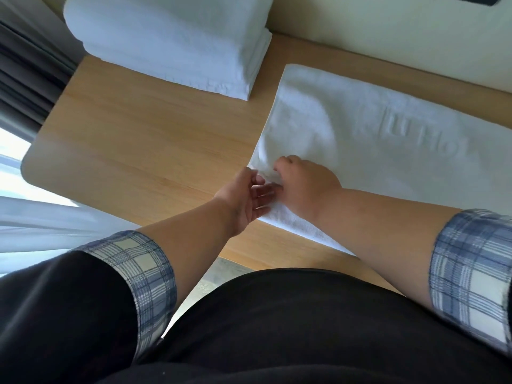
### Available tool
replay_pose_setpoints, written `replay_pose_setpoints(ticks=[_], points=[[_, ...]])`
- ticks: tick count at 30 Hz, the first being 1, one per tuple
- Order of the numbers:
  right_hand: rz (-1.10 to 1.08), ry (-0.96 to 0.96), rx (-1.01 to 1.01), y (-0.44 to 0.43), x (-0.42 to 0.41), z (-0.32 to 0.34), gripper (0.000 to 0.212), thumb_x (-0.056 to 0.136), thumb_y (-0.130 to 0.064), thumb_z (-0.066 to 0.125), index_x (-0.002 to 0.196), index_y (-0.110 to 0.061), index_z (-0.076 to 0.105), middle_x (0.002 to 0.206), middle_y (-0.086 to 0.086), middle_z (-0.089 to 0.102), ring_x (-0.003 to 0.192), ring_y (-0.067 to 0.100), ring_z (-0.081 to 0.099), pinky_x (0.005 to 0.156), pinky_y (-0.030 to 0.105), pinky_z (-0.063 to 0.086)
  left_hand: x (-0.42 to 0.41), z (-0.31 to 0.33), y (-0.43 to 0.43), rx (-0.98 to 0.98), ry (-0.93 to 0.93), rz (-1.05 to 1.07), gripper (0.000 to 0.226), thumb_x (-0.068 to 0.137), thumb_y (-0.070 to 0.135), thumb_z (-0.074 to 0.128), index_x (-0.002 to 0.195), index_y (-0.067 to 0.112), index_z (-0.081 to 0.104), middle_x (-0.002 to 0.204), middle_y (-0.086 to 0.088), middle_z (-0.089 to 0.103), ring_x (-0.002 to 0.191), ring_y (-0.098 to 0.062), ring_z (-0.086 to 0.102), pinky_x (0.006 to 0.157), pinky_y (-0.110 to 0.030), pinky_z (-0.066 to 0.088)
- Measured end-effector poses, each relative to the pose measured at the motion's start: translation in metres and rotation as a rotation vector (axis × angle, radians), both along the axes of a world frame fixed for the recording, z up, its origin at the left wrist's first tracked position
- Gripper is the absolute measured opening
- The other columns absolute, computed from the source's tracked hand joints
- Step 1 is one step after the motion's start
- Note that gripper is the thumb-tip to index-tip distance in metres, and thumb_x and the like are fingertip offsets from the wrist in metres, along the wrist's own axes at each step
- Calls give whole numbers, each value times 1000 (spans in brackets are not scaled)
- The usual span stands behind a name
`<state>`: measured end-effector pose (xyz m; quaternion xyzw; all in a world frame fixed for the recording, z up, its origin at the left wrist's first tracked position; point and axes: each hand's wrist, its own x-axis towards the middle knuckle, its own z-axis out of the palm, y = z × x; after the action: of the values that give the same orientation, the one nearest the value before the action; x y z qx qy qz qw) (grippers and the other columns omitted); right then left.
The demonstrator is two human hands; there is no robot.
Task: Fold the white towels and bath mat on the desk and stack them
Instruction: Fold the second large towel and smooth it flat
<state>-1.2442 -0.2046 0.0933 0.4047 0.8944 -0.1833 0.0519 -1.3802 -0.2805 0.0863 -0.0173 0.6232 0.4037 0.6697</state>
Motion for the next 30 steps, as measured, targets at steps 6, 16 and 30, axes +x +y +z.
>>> replay_pose_setpoints(ticks=[6,16,30], points=[[-113,282,-34,-6,13,16,24,95,-46,57,93,-24,50,80,-10,54,71,17,53,61,32,36,-14,-5,-5,-27,-83,43,80,93,79,25,133,16,56,112,-11,75,106,-28,71,97,-45,53],[-17,203,-465,-15,9,9,30,92,-51,65,92,-25,51,69,-8,52,59,6,47,56,25,33,-19,-9,-5,13,-66,-45,72,97,71,33,119,14,68,108,-8,75,89,-21,73,100,-41,53],[6,280,-278,-29,26,17,21,104,-32,46,110,-20,62,85,-12,57,76,9,56,67,25,43,-27,-10,3,-68,305,-227,60,82,73,61,108,20,70,97,-3,78,87,-23,76,80,-41,62]])
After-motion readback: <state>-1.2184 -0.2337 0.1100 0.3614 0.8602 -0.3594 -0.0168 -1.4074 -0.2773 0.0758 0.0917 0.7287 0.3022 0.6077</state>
